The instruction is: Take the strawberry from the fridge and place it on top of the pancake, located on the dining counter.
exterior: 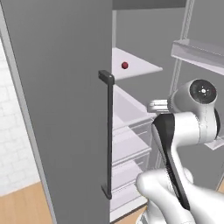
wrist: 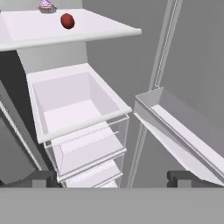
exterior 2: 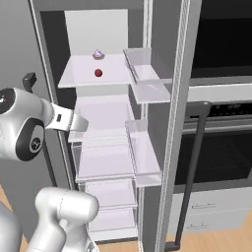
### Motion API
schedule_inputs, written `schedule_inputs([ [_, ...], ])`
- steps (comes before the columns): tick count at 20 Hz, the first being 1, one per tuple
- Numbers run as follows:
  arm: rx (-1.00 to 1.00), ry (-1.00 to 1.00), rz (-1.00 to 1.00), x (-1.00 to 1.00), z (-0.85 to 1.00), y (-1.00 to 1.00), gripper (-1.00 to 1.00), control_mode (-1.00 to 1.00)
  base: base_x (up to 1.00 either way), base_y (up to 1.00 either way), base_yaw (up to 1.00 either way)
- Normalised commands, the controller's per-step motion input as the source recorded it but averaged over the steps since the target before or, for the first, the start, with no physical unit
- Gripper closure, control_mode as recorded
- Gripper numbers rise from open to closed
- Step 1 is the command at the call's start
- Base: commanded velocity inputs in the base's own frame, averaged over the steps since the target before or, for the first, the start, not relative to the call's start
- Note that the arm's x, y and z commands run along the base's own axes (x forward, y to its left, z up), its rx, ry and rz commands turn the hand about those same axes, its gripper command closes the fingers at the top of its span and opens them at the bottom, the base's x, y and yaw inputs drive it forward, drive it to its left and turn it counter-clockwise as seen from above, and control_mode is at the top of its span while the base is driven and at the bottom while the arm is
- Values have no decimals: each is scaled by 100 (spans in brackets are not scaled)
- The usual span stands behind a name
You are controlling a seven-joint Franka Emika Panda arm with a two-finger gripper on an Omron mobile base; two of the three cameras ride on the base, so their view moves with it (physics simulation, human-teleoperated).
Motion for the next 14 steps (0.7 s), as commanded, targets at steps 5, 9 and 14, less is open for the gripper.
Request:
schedule_inputs([
  [5,0,0,0,0,0,0,-100,100,46,-3,-10],
  [9,0,0,0,0,0,0,-100,100,48,-15,6],
  [14,0,0,0,0,0,0,-100,100,38,-26,20],
])
